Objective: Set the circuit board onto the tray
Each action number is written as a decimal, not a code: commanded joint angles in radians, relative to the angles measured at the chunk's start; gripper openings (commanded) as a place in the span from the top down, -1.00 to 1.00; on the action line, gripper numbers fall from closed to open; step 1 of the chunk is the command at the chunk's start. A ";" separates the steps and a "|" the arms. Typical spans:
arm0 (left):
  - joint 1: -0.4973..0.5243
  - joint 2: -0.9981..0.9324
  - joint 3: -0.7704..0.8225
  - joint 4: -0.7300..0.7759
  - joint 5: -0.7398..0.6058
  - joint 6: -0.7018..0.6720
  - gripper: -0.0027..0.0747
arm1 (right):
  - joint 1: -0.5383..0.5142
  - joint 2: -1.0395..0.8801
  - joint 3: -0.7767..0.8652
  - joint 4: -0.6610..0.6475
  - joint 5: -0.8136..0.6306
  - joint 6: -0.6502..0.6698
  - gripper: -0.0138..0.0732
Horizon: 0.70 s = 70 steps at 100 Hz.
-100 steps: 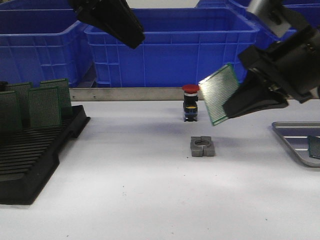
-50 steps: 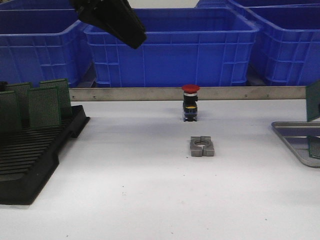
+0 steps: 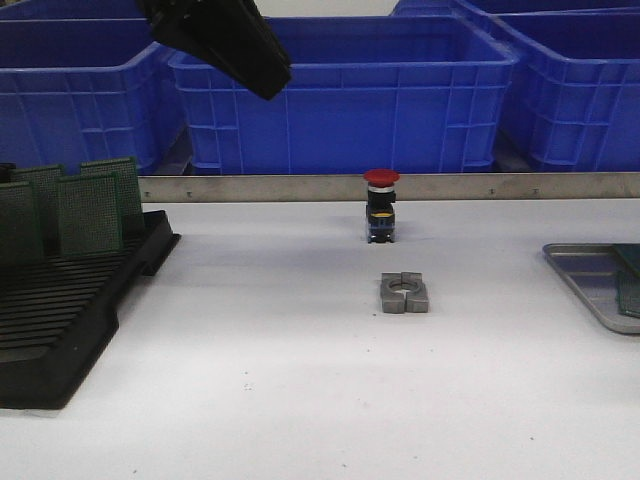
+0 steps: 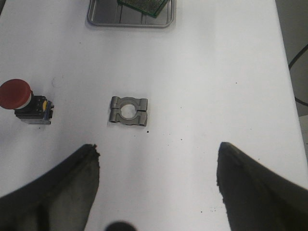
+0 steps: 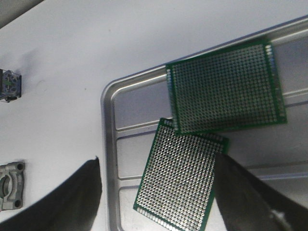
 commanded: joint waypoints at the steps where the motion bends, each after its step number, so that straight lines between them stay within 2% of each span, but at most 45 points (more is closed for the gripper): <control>1: 0.005 -0.054 -0.031 -0.055 0.009 -0.011 -0.24 | -0.010 -0.035 -0.018 0.036 0.061 -0.007 -0.53; 11: 0.017 -0.054 -0.031 -0.055 0.045 -0.011 -0.06 | -0.010 -0.040 -0.019 0.033 0.108 -0.033 -0.43; 18: 0.037 -0.058 -0.031 -0.055 0.081 -0.015 0.12 | -0.010 -0.049 -0.019 0.032 0.133 -0.058 -0.24; 23: 0.053 -0.070 -0.031 -0.039 0.081 -0.055 0.29 | -0.010 -0.061 -0.019 0.032 0.143 -0.064 -0.02; 38: 0.121 -0.132 -0.031 0.035 0.081 -0.171 0.88 | -0.004 -0.121 -0.019 0.022 0.167 -0.104 0.86; 41: 0.136 -0.146 -0.031 0.043 0.081 -0.181 0.98 | 0.001 -0.134 -0.019 0.022 0.172 -0.115 0.82; 56: 0.212 -0.225 -0.031 0.049 0.068 -0.248 0.98 | 0.061 -0.213 -0.018 0.022 0.149 -0.162 0.82; 70: 0.254 -0.300 -0.031 0.048 0.039 -0.269 0.98 | 0.162 -0.315 -0.016 0.021 0.074 -0.169 0.82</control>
